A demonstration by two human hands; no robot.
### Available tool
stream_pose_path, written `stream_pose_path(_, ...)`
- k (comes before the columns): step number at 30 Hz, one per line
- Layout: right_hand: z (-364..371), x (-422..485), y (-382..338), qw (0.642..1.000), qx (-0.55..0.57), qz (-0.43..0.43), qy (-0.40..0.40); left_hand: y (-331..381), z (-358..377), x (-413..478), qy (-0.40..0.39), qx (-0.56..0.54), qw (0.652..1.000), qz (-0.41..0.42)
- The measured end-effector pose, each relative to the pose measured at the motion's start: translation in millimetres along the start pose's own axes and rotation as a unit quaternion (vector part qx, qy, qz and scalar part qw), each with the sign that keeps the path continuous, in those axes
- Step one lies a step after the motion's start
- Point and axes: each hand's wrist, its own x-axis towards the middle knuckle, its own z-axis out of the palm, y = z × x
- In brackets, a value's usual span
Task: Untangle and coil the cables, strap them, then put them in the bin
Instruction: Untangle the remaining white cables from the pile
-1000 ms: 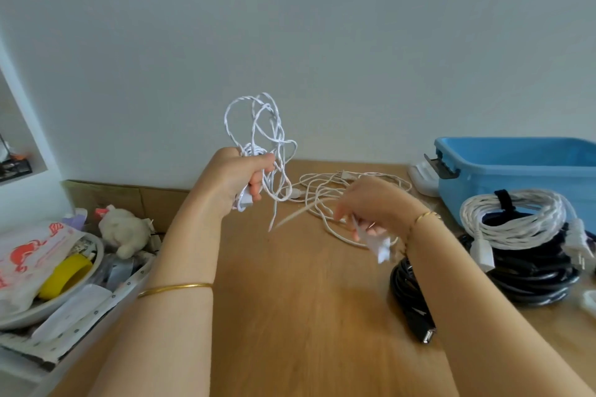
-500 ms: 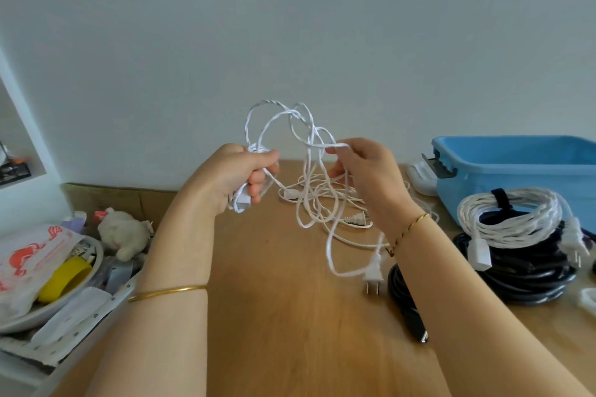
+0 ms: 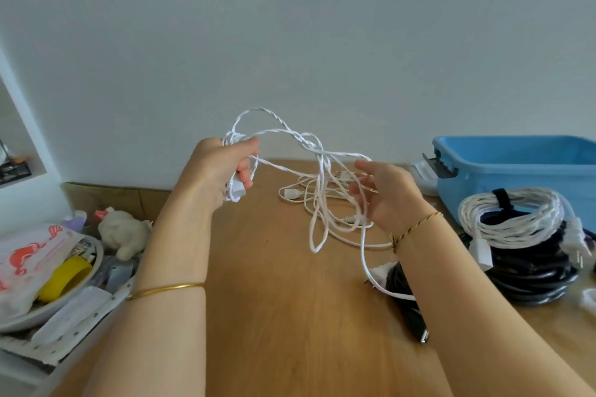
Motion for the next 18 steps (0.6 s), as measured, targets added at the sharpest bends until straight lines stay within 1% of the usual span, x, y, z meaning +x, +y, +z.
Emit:
stream_pose_path(2, -3, 3, 1, 0.999, -0.048, 0.005, -0.009, 4, -5, -3, -0.068, -0.020, 0.997, -0.027)
stream_pose_path(4, -7, 5, 2, 0.999, -0.047, 0.016, -0.003, 7, -9, -6, -0.143, -0.075, 0.985, -0.068)
stream_pose_path(6, -11, 5, 3, 0.999, -0.031, 0.016, 0.023, 9, -13, -8, -0.187, -0.149, 0.966, -0.097)
stream_pose_path(7, -13, 5, 3, 0.998, -0.028, 0.007, 0.049, 9, -16, -8, -0.193, -0.188, 0.957, -0.107)
stream_pose_path(9, -18, 7, 4, 0.994, -0.018, -0.028, 0.106, 9, -21, -5, -0.171, -0.254, 0.944, -0.120)
stream_pose_path(11, -18, 7, 5, 0.988, -0.012, -0.067, 0.140, 8, -20, 1, -0.103, -0.279, 0.948, -0.115)
stream_pose_path(13, -17, 6, 7, 0.984, -0.034, -0.097, 0.144, 6, -15, 4, -0.016, -0.231, 0.971, -0.066)
stream_pose_path(14, -16, 8, 7, 0.983, -0.061, -0.108, 0.137, 5, -12, 5, 0.012, -0.199, 0.979, -0.035)
stream_pose_path(15, -14, 9, 8, 0.979, -0.099, -0.124, 0.129, 6, -10, 4, 0.020, -0.177, 0.984, -0.014)
stream_pose_path(16, -12, 10, 10, 0.968, -0.160, -0.149, 0.126, 7, -6, 3, 0.009, -0.167, 0.986, -0.007)
stream_pose_path(17, -9, 9, 11, 0.943, -0.251, -0.180, 0.121, 9, -3, 0, -0.013, -0.161, 0.987, -0.006)
stream_pose_path(18, -4, 7, 11, 0.908, -0.346, -0.210, 0.113, 11, 1, -2, -0.038, -0.155, 0.987, -0.008)
